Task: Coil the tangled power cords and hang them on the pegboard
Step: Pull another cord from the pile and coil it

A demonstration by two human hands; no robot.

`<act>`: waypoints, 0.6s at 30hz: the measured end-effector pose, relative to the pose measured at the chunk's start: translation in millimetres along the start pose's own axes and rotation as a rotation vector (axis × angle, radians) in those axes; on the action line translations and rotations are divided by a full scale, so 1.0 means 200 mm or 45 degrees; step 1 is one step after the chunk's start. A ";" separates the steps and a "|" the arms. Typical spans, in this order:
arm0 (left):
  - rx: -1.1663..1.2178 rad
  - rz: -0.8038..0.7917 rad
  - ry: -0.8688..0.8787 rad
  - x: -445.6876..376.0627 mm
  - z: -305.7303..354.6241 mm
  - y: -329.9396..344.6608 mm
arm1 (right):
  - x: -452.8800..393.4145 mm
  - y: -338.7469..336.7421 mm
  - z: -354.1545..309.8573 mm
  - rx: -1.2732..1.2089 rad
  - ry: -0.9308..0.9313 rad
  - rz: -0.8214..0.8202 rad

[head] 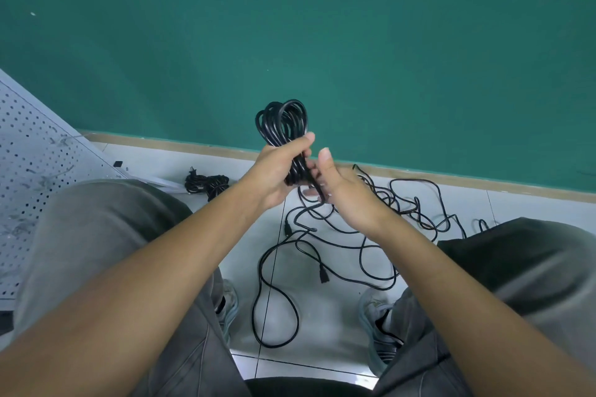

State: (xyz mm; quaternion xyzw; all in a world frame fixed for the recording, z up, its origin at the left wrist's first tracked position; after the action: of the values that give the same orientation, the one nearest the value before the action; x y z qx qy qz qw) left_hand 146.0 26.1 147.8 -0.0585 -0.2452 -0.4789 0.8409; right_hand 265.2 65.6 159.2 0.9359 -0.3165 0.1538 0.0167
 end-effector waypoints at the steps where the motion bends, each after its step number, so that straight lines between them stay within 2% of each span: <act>1: 0.017 0.061 -0.002 -0.01 0.01 -0.03 | 0.01 0.03 0.01 -0.019 0.034 -0.055; 6: 0.211 0.248 -0.011 -0.06 0.01 -0.15 | 0.02 0.05 0.00 0.126 0.082 -0.139; 10: 0.016 0.308 0.015 -0.07 0.02 -0.18 | 0.05 0.03 -0.04 0.343 -0.011 -0.209; 12: -0.180 0.257 0.050 -0.07 0.02 -0.17 | 0.06 0.00 -0.07 0.423 -0.070 -0.163; 14: -0.336 0.123 0.066 -0.07 0.03 -0.14 | 0.06 -0.04 -0.10 0.436 -0.148 -0.064; 18: -0.490 -0.103 0.089 -0.01 0.03 -0.06 | 0.06 -0.17 -0.15 0.199 -0.251 0.197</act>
State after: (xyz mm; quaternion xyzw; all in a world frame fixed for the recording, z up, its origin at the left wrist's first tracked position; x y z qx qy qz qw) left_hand 132.4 23.4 150.9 -0.1915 -0.1218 -0.5521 0.8023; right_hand 285.3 89.1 194.3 0.9177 -0.3749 0.0861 -0.0994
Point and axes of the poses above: each hand's wrist, its own x-axis away from the middle knuckle, its own y-axis out of the palm, z = x × y, the point moved 6 cm from there along -x, towards the middle knuckle, and after that the axes turned 13 degrees about -x, right-handed, at the moved point
